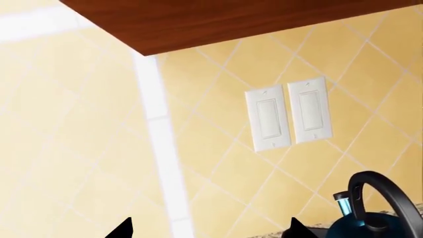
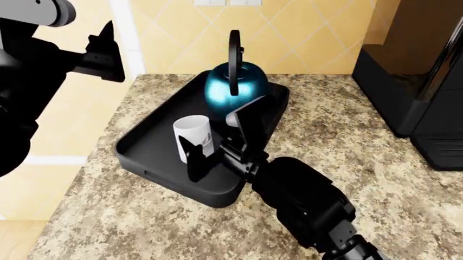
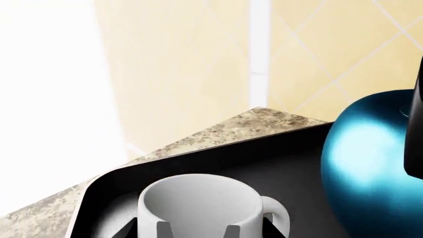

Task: Pick the kettle from the counter and place it on the tray. Then pick the mug from the cabinet and place it on the tray. Then close the cabinet doors.

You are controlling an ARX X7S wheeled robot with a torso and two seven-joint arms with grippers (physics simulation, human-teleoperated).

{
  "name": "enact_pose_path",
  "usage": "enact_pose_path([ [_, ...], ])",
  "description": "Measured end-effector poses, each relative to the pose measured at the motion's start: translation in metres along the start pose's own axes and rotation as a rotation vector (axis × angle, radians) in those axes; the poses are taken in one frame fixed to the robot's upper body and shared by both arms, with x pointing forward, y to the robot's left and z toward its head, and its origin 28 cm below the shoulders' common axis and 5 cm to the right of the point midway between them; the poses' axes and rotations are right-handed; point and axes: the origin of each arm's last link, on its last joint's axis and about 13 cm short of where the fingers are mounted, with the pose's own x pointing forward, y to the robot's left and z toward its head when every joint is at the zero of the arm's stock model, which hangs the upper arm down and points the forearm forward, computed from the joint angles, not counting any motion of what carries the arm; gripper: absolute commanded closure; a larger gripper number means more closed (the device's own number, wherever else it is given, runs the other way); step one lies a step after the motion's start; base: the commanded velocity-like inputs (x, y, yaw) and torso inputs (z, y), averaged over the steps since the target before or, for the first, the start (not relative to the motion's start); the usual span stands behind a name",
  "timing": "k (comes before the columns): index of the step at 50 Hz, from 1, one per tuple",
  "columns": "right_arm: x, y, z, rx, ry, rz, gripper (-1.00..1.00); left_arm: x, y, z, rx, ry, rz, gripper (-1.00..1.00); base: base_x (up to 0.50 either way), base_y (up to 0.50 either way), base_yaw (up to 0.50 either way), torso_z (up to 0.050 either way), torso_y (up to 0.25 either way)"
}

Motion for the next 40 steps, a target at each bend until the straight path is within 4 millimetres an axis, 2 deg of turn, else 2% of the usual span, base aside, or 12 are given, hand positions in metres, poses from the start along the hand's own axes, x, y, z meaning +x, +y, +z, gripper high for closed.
enact_pose_path([
  [5, 0.000, 0.000, 0.000, 0.001, 0.000, 0.000, 1.00, 0.000, 0.000, 0.001, 0.000, -0.002, -0.001, -1.00, 0.00, 0.00, 0.00, 0.000, 0.000],
  [6, 0.000, 0.000, 0.000, 0.002, 0.001, 0.000, -1.00, 0.000, 0.000, 0.001, 0.000, -0.003, -0.001, -1.00, 0.00, 0.00, 0.00, 0.000, 0.000],
  [7, 0.000, 0.000, 0.000, 0.000, 0.001, 0.000, 1.00, 0.000, 0.000, 0.001, 0.000, -0.003, -0.001, -1.00, 0.00, 0.00, 0.00, 0.000, 0.000],
  [8, 0.000, 0.000, 0.000, 0.000, 0.001, -0.001, 1.00, 0.000, 0.000, 0.001, 0.000, -0.004, -0.002, -1.00, 0.00, 0.00, 0.00, 0.000, 0.000],
  [9, 0.000, 0.000, 0.000, 0.000, 0.001, -0.002, -1.00, 0.000, 0.000, 0.001, 0.000, -0.004, -0.002, -1.00, 0.00, 0.00, 0.00, 0.000, 0.000],
  [25, -0.002, -0.001, 0.004, -0.022, 0.006, -0.022, -1.00, 0.000, 0.000, 0.003, 0.000, -0.008, 0.001, -1.00, 0.00, 0.00, 0.00, 0.000, 0.000],
  [40, -0.008, 0.002, 0.030, -0.066, -0.038, -0.031, -1.00, -0.001, 0.001, 0.004, -0.001, -0.013, 0.007, -1.00, 0.00, 0.00, 0.00, 0.000, 0.000],
])
